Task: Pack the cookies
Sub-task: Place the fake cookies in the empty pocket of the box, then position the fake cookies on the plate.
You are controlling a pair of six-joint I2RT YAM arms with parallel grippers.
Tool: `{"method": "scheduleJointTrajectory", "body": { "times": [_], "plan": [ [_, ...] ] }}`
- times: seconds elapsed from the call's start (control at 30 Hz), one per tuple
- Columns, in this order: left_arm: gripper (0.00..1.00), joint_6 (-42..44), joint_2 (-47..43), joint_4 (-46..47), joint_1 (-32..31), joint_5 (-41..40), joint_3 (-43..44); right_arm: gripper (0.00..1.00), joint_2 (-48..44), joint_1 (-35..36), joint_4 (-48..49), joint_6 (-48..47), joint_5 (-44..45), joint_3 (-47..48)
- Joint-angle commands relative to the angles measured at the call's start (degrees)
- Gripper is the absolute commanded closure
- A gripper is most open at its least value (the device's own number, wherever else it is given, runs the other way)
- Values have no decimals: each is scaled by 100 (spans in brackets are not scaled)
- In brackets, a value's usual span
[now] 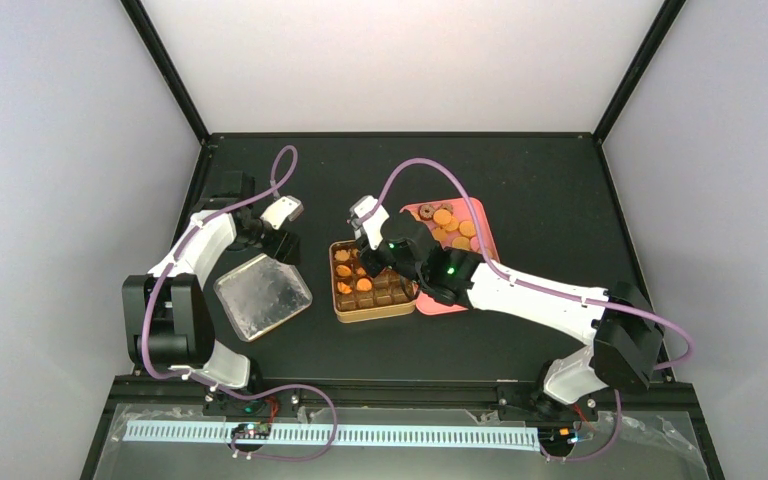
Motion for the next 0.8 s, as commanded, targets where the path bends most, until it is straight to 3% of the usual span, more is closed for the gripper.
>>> {"method": "scheduleJointTrajectory", "body": {
  "times": [0.0, 0.27, 0.5, 0.77],
  "plan": [
    [20, 50, -98, -49, 51, 169, 158, 84, -137, -45, 163, -39, 102, 7],
    [20, 83, -103, -78, 53, 158, 172, 82, -926, -821, 105, 241, -51, -384],
    [20, 75, -86, -67, 59, 192, 183, 72, -1689, -1633, 40, 572, -133, -1360],
    [20, 59, -76, -80, 59, 193, 194, 63, -1822, -1895, 231, 752, -181, -2036]
  ]
}}
